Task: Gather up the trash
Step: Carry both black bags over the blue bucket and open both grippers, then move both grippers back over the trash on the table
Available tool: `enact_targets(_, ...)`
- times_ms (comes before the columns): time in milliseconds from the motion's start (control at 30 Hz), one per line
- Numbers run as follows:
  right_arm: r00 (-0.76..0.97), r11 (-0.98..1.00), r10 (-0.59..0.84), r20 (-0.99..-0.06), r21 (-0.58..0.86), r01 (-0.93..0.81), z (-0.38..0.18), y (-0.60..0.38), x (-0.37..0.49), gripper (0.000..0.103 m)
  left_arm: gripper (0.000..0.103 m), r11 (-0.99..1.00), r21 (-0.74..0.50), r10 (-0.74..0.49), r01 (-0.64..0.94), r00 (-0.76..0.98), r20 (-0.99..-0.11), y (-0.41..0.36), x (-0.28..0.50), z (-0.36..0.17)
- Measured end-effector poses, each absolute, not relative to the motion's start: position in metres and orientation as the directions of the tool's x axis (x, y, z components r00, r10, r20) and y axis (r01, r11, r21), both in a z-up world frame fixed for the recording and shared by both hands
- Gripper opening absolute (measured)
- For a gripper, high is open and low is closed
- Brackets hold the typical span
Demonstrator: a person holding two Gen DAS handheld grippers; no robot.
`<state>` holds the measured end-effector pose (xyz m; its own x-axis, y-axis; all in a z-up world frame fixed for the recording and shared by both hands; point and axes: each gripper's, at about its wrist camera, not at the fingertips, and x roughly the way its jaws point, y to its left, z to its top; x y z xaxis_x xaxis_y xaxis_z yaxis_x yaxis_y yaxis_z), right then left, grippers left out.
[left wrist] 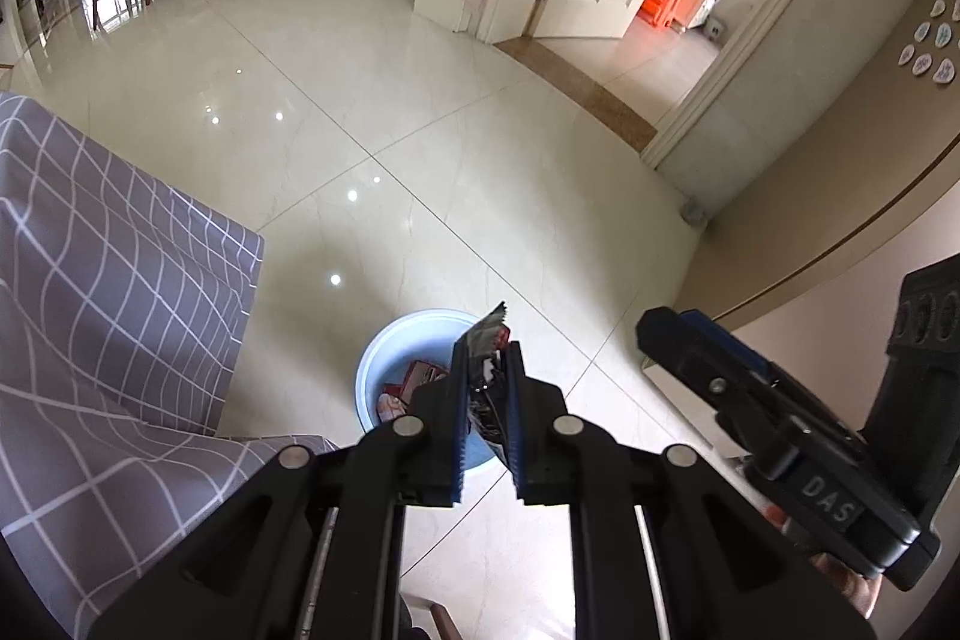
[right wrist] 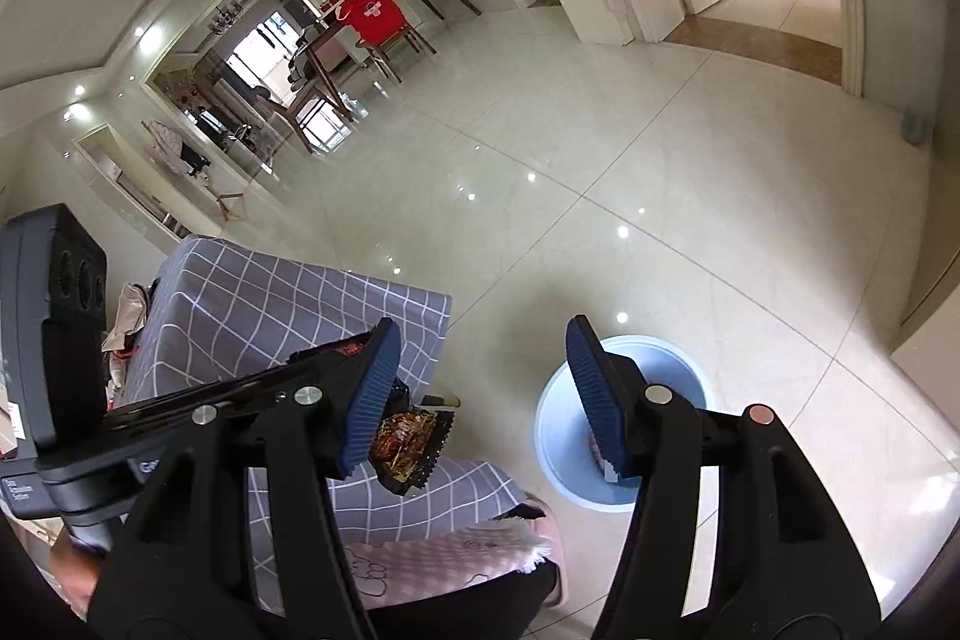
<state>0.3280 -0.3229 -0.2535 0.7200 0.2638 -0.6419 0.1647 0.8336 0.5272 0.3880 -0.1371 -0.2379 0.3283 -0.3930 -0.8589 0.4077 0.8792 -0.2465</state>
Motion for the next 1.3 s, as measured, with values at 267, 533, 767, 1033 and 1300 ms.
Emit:
enact_targets(267, 0.753, 0.827, 0.202, -0.626, 0.520, 0.211, -0.250, -0.333, 0.314, 0.059, 0.011, 0.872, -0.233, -0.387, 0.431, 0.314, -0.867, -0.154, 0.392, -0.249)
enact_targets(533, 0.777, 0.828, 0.147, -0.612, 0.506, 0.242, -0.249, -0.341, 0.305, 0.061, 0.012, 0.866, -0.228, -0.389, 0.445, 0.312, -0.867, -0.168, 0.400, -0.249)
enact_targets(767, 0.791, 0.814, 0.127, -0.599, 0.519, 0.262, -0.248, -0.351, 0.299, 0.061, 0.081, 0.879, -0.164, -0.342, 0.448, 0.351, -0.872, -0.170, 0.406, -0.247)
enact_targets(1033, 0.780, 0.820, 0.140, -0.610, 0.513, 0.254, -0.247, -0.343, 0.300, 0.061, 0.081, 0.885, -0.159, -0.336, 0.438, 0.361, -0.870, -0.158, 0.402, -0.234)
enact_targets(1300, 0.788, 0.837, 0.150, -0.597, 0.501, 0.220, -0.230, -0.328, 0.295, 0.061, 0.081, 0.898, -0.128, -0.323, 0.421, 0.431, -0.843, -0.131, 0.387, -0.201)
